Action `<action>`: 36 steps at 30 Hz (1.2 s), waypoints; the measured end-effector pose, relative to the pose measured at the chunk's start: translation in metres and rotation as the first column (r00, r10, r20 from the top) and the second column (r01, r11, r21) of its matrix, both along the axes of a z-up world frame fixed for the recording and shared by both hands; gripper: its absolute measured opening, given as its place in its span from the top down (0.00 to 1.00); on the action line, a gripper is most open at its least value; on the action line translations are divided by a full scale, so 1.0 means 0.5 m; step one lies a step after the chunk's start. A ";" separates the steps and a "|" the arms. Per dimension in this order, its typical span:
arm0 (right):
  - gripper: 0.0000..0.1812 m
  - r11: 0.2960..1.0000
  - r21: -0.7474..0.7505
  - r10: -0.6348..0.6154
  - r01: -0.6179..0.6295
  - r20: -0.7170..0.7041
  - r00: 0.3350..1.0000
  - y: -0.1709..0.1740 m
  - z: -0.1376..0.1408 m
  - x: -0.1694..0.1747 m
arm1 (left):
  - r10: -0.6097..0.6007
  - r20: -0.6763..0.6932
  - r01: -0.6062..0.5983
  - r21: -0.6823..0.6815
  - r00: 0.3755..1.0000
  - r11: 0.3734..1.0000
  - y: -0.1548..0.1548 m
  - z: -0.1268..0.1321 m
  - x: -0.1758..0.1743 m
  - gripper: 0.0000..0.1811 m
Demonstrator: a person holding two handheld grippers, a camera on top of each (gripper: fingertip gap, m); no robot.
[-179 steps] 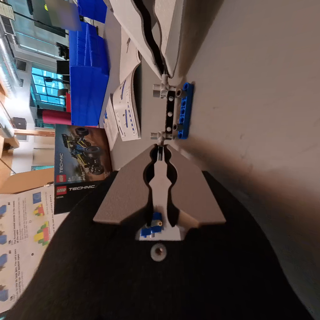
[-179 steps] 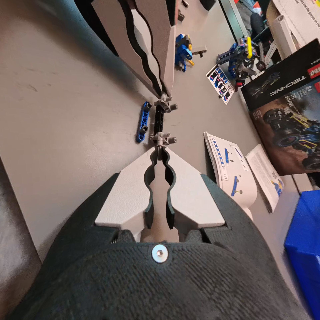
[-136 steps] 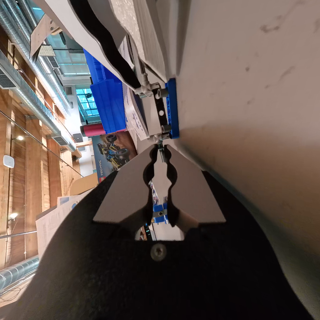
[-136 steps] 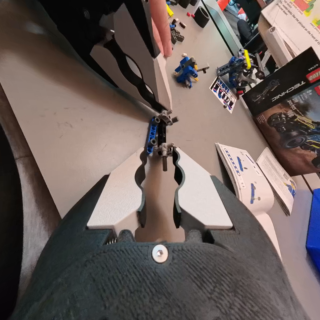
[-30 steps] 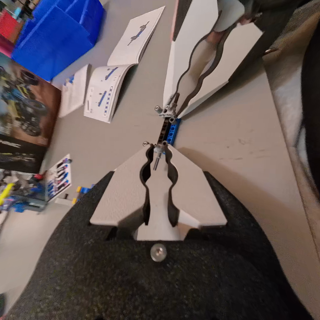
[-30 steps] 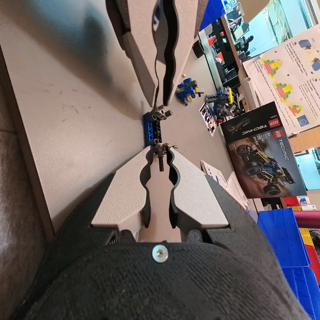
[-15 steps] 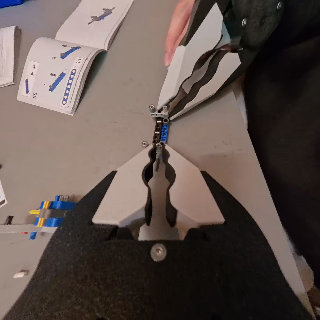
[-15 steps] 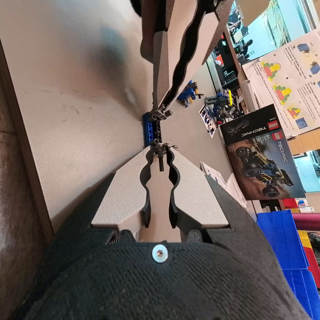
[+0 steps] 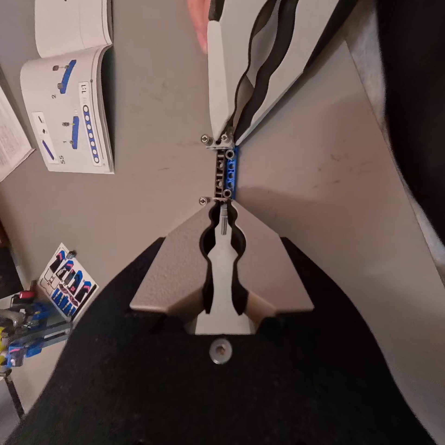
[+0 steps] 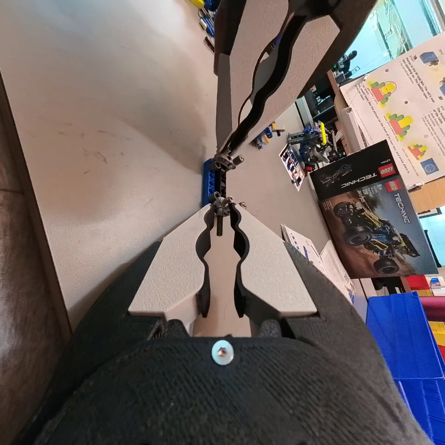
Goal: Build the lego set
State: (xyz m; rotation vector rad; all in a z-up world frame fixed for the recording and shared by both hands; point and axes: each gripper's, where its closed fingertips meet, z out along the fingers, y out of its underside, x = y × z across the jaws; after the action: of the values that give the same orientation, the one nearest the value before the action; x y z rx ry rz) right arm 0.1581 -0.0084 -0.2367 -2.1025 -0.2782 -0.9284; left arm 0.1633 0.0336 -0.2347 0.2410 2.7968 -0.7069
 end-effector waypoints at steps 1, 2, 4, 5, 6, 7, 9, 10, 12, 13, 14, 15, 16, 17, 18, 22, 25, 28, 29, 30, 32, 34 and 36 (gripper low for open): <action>0.93 1.000 0.003 0.001 -0.001 -0.011 1.000 0.000 0.000 0.000 | -0.020 0.000 0.020 -0.003 1.000 1.000 0.000 0.000 0.001 0.98; 0.93 1.000 0.006 0.002 -0.002 -0.025 1.000 0.000 0.000 0.000 | -0.037 -0.004 0.037 -0.009 0.999 0.999 0.000 0.000 0.001 0.98; 0.93 1.000 0.006 0.002 -0.002 -0.047 0.999 0.000 -0.002 0.001 | -0.042 -0.042 0.041 -0.020 0.998 0.999 -0.001 -0.001 0.002 0.98; 0.93 1.000 0.005 0.001 -0.001 -0.051 0.999 0.000 -0.002 0.002 | -0.038 -0.065 0.037 -0.021 0.997 0.999 -0.001 -0.001 0.003 0.98; 0.93 1.000 0.004 0.001 0.000 -0.056 0.998 0.000 -0.002 0.002 | -0.033 -0.084 0.031 -0.018 0.996 0.999 -0.001 -0.002 0.004 0.98; 0.93 1.000 0.005 0.001 -0.001 -0.062 0.998 -0.001 -0.002 0.002 | -0.028 -0.096 0.027 -0.012 0.995 1.000 -0.001 -0.002 0.004 0.98; 0.93 1.000 0.008 0.001 0.000 -0.084 0.996 -0.001 -0.002 0.002 | -0.025 -0.100 0.024 -0.008 0.995 1.000 -0.001 -0.002 0.004 0.98; 0.93 1.000 0.012 0.004 -0.002 -0.097 0.995 -0.001 -0.002 0.002 | -0.024 -0.099 0.023 -0.013 0.995 1.000 -0.001 -0.003 0.003 0.98; 0.94 1.000 0.024 0.016 -0.013 -0.132 0.991 0.000 0.001 0.000 | -0.032 -0.084 0.030 -0.029 0.996 0.999 -0.001 -0.002 0.002 0.98; 0.94 0.999 0.032 0.025 -0.020 -0.151 0.988 0.000 0.003 -0.002 | -0.037 -0.073 0.034 -0.038 0.997 0.999 -0.001 -0.002 0.001 0.98; 0.94 0.999 0.042 0.035 -0.028 -0.170 0.985 0.000 0.005 -0.003 | -0.042 -0.063 0.039 -0.048 0.997 0.998 -0.002 -0.002 -0.001 0.99; 0.94 0.998 0.052 0.043 -0.034 -0.190 0.981 0.000 0.007 -0.005 | -0.043 -0.057 0.040 -0.057 0.997 0.998 -0.002 -0.001 -0.002 0.99; 0.94 0.998 0.058 0.048 -0.036 -0.212 0.976 -0.001 0.008 -0.005 | -0.040 -0.051 0.036 -0.065 0.998 0.997 -0.003 -0.001 -0.003 0.99; 0.94 0.997 0.063 0.049 -0.035 -0.232 0.971 -0.001 0.009 -0.005 | -0.039 -0.046 0.036 -0.068 0.998 0.997 -0.003 -0.001 -0.003 0.99; 0.94 0.997 0.066 0.049 -0.033 -0.250 0.967 -0.001 0.009 -0.004 | -0.039 -0.044 0.036 -0.069 0.998 0.997 -0.003 -0.001 -0.004 0.99; 0.96 0.994 0.105 0.074 -0.041 -0.335 0.939 -0.003 0.018 -0.005 | -0.030 -0.071 0.027 -0.056 0.997 0.998 -0.004 -0.001 -0.003 0.99; 0.98 0.991 0.124 0.091 -0.047 -0.381 0.920 -0.004 0.022 -0.003 | -0.023 -0.107 0.018 -0.049 0.994 0.999 -0.007 -0.001 -0.001 0.99; 0.98 0.991 0.127 0.082 -0.035 -0.391 0.917 -0.005 0.022 0.004 | -0.004 -0.158 -0.006 -0.059 0.987 0.998 -0.008 -0.001 0.001 0.99; 0.99 0.991 0.127 0.081 -0.033 -0.395 0.915 -0.005 0.022 0.005 | 0.001 -0.172 -0.012 -0.063 0.985 0.998 -0.008 -0.001 0.001 0.99; 0.99 0.992 0.126 0.078 -0.030 -0.396 0.915 -0.005 0.022 0.008 | 0.003 -0.181 -0.016 -0.067 0.983 0.998 -0.009 -0.001 0.002 0.99; 0.98 0.991 0.128 0.081 -0.031 -0.405 0.911 -0.004 0.022 0.010 | 0.007 -0.197 -0.021 -0.071 0.980 0.997 -0.009 -0.001 0.002 0.99; 0.98 0.990 0.136 0.087 -0.033 -0.419 0.904 -0.002 0.024 0.011 | 0.015 -0.217 -0.031 -0.072 0.976 0.997 -0.009 -0.001 0.003 0.99; 0.98 0.988 0.149 0.099 -0.038 -0.431 0.897 0.003 0.027 0.010 | 0.013 -0.218 -0.029 -0.073 0.976 0.997 -0.011 -0.002 0.003 0.99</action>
State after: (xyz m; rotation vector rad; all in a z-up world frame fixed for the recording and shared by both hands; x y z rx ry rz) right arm 0.1629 -0.0068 -0.2232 -2.0912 -0.0509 -0.3980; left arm 0.1647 0.0279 -0.2355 0.1260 2.9648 -0.8813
